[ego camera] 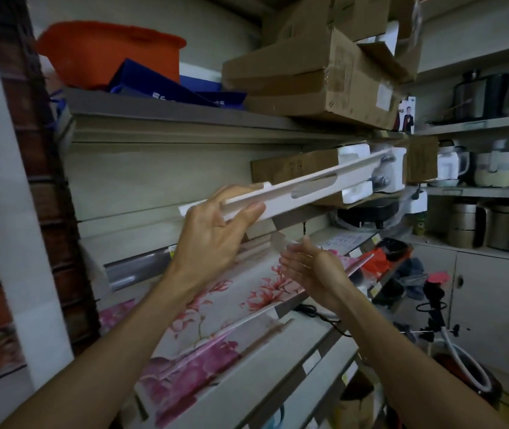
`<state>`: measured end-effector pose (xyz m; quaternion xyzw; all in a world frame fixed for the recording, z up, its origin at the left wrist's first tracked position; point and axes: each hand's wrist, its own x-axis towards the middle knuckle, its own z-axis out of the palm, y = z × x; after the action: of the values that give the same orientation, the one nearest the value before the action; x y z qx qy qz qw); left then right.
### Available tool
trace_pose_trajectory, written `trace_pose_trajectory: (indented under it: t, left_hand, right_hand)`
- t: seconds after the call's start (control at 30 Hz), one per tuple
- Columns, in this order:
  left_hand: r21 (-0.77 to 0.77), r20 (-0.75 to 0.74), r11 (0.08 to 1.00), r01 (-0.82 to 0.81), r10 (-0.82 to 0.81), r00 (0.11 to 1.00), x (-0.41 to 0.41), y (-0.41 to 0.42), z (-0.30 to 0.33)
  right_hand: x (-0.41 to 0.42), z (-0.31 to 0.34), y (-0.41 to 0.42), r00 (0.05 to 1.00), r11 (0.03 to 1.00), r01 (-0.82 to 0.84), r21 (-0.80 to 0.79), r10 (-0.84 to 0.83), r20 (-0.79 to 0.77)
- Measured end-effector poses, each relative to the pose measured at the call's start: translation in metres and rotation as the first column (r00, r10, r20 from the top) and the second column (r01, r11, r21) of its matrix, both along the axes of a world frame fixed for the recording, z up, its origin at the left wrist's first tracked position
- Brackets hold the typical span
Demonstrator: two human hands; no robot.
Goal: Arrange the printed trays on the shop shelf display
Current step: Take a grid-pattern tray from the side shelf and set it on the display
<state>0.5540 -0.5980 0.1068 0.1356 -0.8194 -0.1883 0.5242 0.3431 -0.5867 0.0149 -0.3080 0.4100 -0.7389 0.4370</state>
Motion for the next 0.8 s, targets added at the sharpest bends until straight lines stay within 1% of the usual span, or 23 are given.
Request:
trace_pose_trajectory:
  t: [0.07,0.1,0.13,0.2,0.23,0.3,0.33,0.37,0.4,0.43,0.53,0.6,0.67,0.73,0.8]
  left_hand:
    - [-0.035,0.006,0.999,0.022,-0.021,1.0,0.016,0.02,-0.007]
    - [-0.082,0.016,0.996,0.029,-0.028,0.999,0.023,0.03,-0.01]
    - [-0.149,0.031,0.988,0.04,-0.036,0.999,0.03,0.038,-0.016]
    - [-0.29,0.072,0.954,0.079,-0.061,0.996,0.042,0.053,-0.028]
    - [-0.337,0.089,0.936,0.101,-0.075,0.993,0.049,0.061,-0.033]
    - [-0.392,0.121,0.908,0.144,-0.105,0.987,0.062,0.075,-0.043]
    - [-0.409,0.141,0.899,0.157,-0.108,0.984,0.069,0.081,-0.048]
    - [-0.419,0.161,0.893,0.165,-0.106,0.981,0.076,0.088,-0.052]
    - [-0.419,0.183,0.892,0.172,-0.103,0.978,0.082,0.095,-0.056]
    - [-0.412,0.206,0.893,0.18,-0.101,0.973,0.088,0.102,-0.059]
    - [-0.403,0.286,0.892,0.207,-0.092,0.954,0.103,0.125,-0.068]
    - [-0.416,0.336,0.89,0.189,-0.042,0.941,0.113,0.14,-0.071]
    - [-0.43,0.375,0.891,0.144,0.031,0.926,0.123,0.152,-0.075]
    - [-0.483,0.41,0.868,0.118,0.105,0.906,0.134,0.16,-0.079]
    - [-0.513,0.448,0.853,0.1,0.167,0.879,0.147,0.165,-0.083]
  right_hand:
    - [-0.005,0.013,0.012,0.987,0.994,-0.088,-0.065,0.096,0.129]
    - [-0.01,0.019,0.018,0.972,0.986,-0.123,-0.111,0.143,0.189]
    - [-0.013,0.027,0.029,0.961,0.977,-0.146,-0.153,0.177,0.214]
    - [-0.025,0.039,0.046,0.927,0.938,-0.245,-0.245,0.301,0.226]
    - [-0.029,0.041,0.056,0.903,0.918,-0.298,-0.26,0.36,0.235]
    - [-0.038,0.046,0.075,0.884,0.896,-0.369,-0.247,0.42,0.203]
    - [-0.041,0.05,0.085,0.906,0.924,-0.344,-0.166,0.373,0.201]
    - [-0.046,0.054,0.09,0.933,0.946,-0.317,-0.068,0.324,0.159]
    - [-0.046,0.057,0.098,0.96,0.962,-0.271,0.024,0.268,0.082]
    - [-0.046,0.058,0.102,0.967,0.963,-0.257,0.078,0.256,0.02]
    - [-0.031,0.057,0.119,0.96,0.943,-0.264,0.204,0.276,-0.037]
    - [-0.02,0.056,0.123,0.936,0.922,-0.252,0.293,0.309,-0.167]
    - [-0.011,0.053,0.129,0.933,0.942,-0.178,0.284,0.253,-0.254]
    - [-0.003,0.048,0.134,0.918,0.964,-0.074,0.255,0.166,-0.36]
    - [0.004,0.039,0.138,0.906,0.975,-0.028,0.219,0.117,-0.406]
